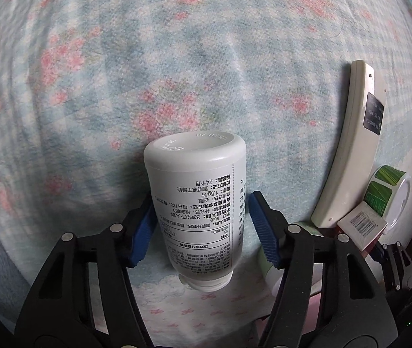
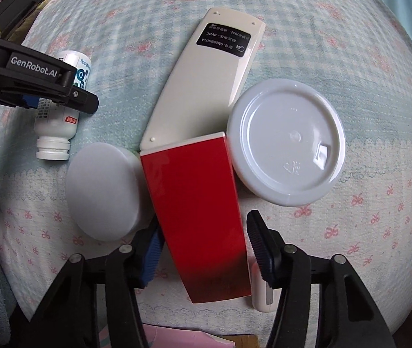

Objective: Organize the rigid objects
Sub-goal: 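Grasp the white pill bottle with the left tool while the right tool grasps the red box, then carry the pill bottle and red box with both tools over the cardboard box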

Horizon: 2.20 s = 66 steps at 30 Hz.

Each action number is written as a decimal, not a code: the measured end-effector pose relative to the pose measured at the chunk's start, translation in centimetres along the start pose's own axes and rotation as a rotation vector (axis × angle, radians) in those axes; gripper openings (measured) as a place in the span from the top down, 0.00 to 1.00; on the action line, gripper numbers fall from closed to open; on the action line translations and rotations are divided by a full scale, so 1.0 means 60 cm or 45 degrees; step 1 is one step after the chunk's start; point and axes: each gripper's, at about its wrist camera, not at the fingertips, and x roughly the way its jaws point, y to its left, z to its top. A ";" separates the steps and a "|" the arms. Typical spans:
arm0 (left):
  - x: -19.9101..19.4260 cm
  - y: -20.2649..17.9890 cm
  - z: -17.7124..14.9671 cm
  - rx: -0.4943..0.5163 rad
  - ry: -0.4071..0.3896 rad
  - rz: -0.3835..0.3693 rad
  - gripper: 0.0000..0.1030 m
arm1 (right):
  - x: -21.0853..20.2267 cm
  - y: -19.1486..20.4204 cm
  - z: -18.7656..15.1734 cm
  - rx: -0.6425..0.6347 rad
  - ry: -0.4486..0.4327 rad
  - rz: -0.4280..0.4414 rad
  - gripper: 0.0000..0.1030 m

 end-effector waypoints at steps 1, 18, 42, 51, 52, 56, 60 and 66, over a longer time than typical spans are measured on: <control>0.000 0.009 0.002 -0.011 0.000 -0.020 0.51 | 0.000 0.001 0.002 -0.005 0.005 -0.013 0.55; -0.044 0.028 0.019 0.124 -0.009 -0.078 0.55 | -0.009 0.020 0.028 0.115 0.052 -0.054 0.61; -0.295 -0.067 -0.068 0.839 -0.263 -0.243 0.55 | -0.293 0.053 -0.111 1.139 -0.347 0.065 0.62; -0.374 -0.155 -0.173 1.251 -0.273 -0.356 0.55 | -0.419 0.100 -0.234 1.584 -0.619 -0.014 0.62; -0.380 -0.167 -0.188 1.288 -0.262 -0.375 0.55 | -0.430 0.105 -0.253 1.623 -0.631 -0.034 0.62; -0.399 -0.205 -0.254 1.430 -0.185 -0.488 0.55 | -0.467 0.127 -0.332 1.778 -0.684 -0.097 0.62; -0.402 -0.242 -0.337 1.596 -0.118 -0.536 0.55 | -0.489 0.151 -0.405 1.916 -0.707 -0.159 0.62; -0.379 -0.287 -0.461 1.795 -0.034 -0.522 0.55 | -0.501 0.182 -0.509 2.077 -0.736 -0.206 0.63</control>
